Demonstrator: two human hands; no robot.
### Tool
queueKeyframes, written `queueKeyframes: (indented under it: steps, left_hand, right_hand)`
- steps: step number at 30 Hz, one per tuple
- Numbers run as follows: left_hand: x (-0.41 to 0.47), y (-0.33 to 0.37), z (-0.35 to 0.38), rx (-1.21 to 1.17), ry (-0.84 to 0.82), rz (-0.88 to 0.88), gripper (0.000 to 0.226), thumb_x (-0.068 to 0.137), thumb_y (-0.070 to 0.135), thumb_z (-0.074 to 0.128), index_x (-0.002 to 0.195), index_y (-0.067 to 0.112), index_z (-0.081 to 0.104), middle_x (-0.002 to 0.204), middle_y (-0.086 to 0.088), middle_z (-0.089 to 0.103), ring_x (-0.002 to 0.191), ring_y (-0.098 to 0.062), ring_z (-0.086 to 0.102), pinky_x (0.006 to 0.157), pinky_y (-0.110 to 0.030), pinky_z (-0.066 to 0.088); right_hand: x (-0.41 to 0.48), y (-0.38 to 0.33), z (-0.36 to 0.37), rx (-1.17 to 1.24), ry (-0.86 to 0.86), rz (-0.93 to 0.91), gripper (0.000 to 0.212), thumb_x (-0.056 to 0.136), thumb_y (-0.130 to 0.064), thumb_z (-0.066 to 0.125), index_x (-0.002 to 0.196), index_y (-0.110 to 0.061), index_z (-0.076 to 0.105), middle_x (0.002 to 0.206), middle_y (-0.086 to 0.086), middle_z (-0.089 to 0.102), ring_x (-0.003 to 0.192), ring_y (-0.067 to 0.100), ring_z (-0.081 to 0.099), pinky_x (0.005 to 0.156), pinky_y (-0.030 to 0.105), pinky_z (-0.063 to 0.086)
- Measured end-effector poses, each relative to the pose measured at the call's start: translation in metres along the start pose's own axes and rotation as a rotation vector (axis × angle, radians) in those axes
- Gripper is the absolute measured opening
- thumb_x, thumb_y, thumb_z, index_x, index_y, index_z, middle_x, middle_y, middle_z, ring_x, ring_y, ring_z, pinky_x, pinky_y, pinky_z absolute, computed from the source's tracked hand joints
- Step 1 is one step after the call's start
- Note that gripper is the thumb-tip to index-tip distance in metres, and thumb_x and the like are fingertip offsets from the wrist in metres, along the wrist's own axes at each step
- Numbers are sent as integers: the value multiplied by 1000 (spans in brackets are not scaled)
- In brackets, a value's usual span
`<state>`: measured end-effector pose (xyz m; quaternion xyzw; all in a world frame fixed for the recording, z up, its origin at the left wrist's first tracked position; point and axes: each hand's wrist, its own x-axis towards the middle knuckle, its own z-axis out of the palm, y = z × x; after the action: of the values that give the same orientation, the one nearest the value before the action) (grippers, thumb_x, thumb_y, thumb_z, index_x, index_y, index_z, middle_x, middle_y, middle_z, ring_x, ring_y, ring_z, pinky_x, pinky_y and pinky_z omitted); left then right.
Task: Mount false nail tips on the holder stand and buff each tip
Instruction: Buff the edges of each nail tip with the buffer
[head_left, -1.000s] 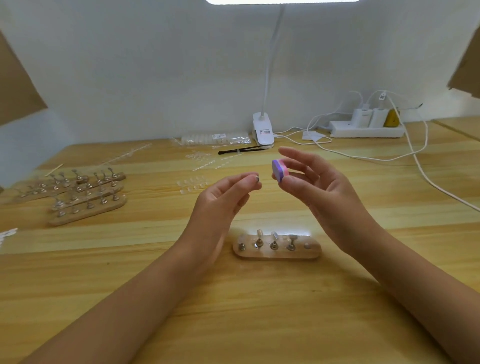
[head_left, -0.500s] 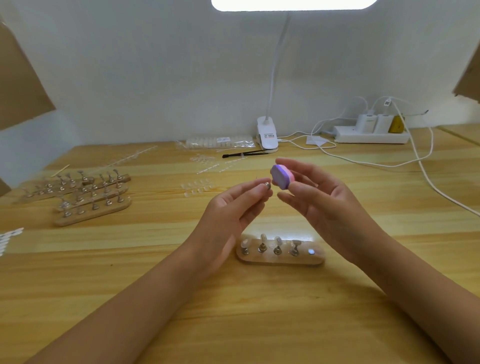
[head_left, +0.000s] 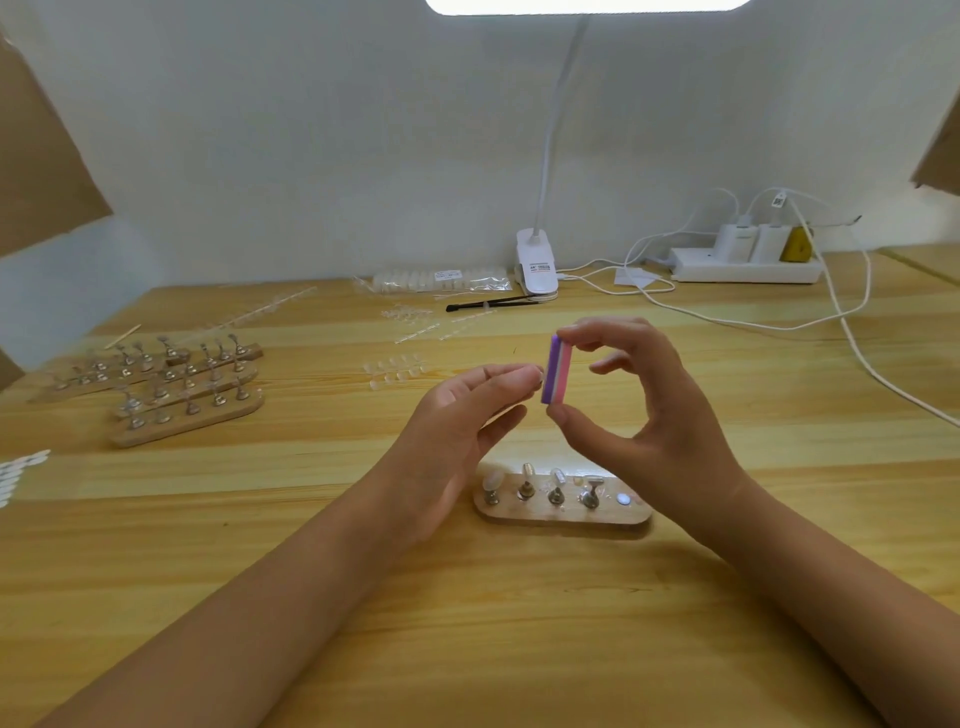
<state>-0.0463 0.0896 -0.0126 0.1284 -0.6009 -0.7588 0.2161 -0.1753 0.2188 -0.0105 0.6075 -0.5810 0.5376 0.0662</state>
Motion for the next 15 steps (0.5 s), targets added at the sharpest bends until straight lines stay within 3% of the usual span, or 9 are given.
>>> queueKeyframes:
  steps: [5, 10, 15]
  left_hand:
    - [-2, 0, 2, 39, 26, 22, 37, 68, 46, 73, 95, 20, 77, 96, 6, 72, 104, -7, 64, 111, -35, 41]
    - [-2, -2, 4, 57, 30, 26, 29, 69, 47, 72, 87, 25, 79, 92, 13, 71, 98, -1, 62, 114, -36, 38]
    - [-3, 0, 3, 38, 56, 16, 27, 72, 43, 75, 92, 25, 74, 97, 8, 71, 101, -6, 62, 113, -38, 40]
  right_hand:
    - [-1, 1, 0, 35, -52, 6, 45, 83, -25, 68, 125, -26, 51, 122, -7, 59, 119, 18, 54, 96, 27, 45]
    - [0, 4, 0, 63, -7, 44, 45, 84, -24, 72, 124, -26, 52, 120, -19, 58, 119, 16, 56, 96, 25, 45]
    - [0, 5, 1, 129, 12, 48, 43, 82, -26, 72, 120, -26, 53, 116, -16, 61, 115, 15, 59, 94, 24, 47]
